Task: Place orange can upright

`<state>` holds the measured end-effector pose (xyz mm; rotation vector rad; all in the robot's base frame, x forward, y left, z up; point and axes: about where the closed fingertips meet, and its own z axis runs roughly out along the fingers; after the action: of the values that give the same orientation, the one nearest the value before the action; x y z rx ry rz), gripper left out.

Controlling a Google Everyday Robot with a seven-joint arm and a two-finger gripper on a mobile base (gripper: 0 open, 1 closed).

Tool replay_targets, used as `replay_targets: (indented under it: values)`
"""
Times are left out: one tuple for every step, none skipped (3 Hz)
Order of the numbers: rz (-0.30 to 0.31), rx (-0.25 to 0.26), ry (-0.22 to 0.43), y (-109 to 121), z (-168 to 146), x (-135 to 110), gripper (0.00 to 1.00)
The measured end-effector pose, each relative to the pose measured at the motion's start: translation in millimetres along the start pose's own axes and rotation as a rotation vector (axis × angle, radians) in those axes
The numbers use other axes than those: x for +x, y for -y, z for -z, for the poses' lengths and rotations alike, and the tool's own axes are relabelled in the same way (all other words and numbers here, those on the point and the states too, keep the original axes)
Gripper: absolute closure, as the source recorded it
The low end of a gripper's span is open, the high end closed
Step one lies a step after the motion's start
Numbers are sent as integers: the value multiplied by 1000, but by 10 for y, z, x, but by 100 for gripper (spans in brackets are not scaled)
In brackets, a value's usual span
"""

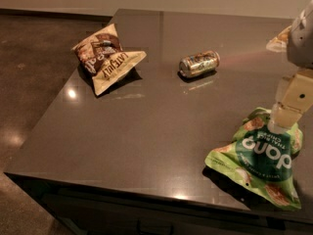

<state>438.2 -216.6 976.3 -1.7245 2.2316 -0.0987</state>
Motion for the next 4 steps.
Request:
replay_targets:
  values:
    - [12,-1,-1,102,-65,-25,0]
    - [40,-2,16,341,-225,-109,0]
    - [85,-5,41,630,-429,-208,0]
    - [168,-18,56,932,-655,-294,0]
